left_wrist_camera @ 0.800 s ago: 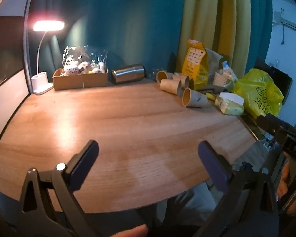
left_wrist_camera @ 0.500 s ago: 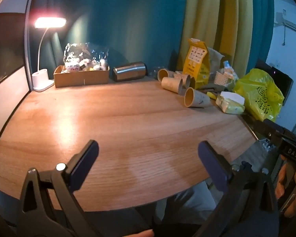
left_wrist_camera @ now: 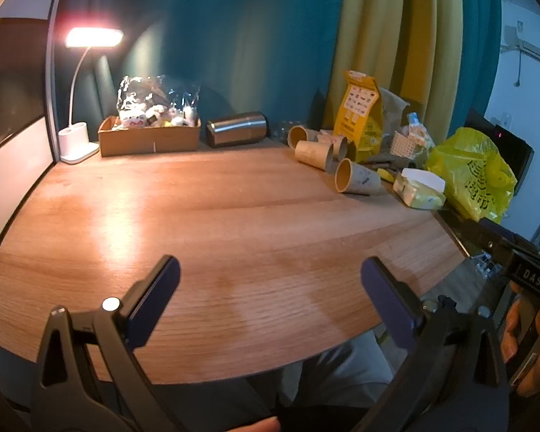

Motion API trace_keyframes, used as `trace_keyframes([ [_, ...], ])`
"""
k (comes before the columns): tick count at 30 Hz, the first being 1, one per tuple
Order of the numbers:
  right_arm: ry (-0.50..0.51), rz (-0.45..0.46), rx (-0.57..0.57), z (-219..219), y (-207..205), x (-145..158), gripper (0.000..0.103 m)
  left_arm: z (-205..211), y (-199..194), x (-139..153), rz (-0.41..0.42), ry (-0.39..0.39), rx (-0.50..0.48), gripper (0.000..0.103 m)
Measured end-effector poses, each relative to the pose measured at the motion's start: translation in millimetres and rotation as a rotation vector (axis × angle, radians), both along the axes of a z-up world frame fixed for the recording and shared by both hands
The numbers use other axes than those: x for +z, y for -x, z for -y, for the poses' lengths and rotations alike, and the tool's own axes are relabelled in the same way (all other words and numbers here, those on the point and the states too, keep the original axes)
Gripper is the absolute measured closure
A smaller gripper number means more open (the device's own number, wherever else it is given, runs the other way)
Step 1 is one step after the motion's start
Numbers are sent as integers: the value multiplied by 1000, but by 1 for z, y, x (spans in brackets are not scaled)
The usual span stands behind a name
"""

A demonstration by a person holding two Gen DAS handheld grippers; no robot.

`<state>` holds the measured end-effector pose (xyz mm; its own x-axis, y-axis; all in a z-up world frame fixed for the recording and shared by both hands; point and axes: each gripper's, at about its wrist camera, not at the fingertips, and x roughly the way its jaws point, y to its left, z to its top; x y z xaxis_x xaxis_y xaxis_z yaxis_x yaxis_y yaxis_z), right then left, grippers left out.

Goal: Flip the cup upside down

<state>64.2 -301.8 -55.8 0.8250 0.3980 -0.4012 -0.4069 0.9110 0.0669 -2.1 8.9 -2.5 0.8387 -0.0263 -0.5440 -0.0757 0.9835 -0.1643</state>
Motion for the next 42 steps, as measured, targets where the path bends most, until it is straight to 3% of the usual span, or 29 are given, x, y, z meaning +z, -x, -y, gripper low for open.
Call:
trace_keyframes([
  [42, -3, -5, 4, -1, 2, -2, 18, 5, 3, 1, 6, -4, -10, 1],
])
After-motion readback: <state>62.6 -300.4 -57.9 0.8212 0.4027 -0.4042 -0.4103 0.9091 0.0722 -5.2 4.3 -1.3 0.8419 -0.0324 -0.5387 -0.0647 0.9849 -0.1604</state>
